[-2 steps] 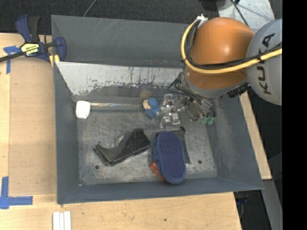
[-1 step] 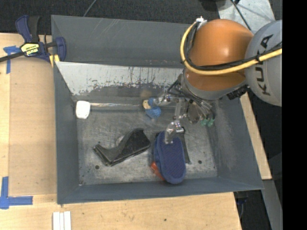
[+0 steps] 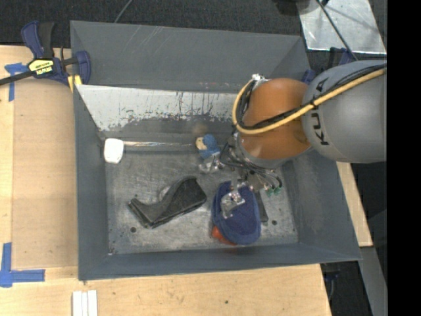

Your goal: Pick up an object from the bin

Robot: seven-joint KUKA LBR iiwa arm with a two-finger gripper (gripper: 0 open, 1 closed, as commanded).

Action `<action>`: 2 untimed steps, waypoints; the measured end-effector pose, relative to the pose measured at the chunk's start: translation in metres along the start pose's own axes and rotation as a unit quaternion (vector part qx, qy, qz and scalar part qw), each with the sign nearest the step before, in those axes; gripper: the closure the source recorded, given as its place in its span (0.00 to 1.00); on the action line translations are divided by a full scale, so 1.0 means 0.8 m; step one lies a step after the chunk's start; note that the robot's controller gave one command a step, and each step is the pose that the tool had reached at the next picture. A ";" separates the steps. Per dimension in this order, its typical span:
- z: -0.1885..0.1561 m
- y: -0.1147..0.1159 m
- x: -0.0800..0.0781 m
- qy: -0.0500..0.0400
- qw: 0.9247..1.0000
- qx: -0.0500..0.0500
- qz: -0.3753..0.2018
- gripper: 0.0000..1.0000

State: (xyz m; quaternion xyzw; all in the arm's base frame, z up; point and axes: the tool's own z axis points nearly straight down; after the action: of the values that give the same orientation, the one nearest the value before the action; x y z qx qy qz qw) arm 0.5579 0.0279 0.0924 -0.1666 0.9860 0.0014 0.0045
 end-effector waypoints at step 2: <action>0.000 -0.001 0.002 0.001 1.000 0.001 0.001 0.00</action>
Offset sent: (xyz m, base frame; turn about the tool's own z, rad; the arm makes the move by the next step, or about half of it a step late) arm 0.0000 0.0000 0.0000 0.0000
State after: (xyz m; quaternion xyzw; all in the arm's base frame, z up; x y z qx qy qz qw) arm 0.5569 0.0268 0.0924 -0.1659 0.9861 0.0003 0.0033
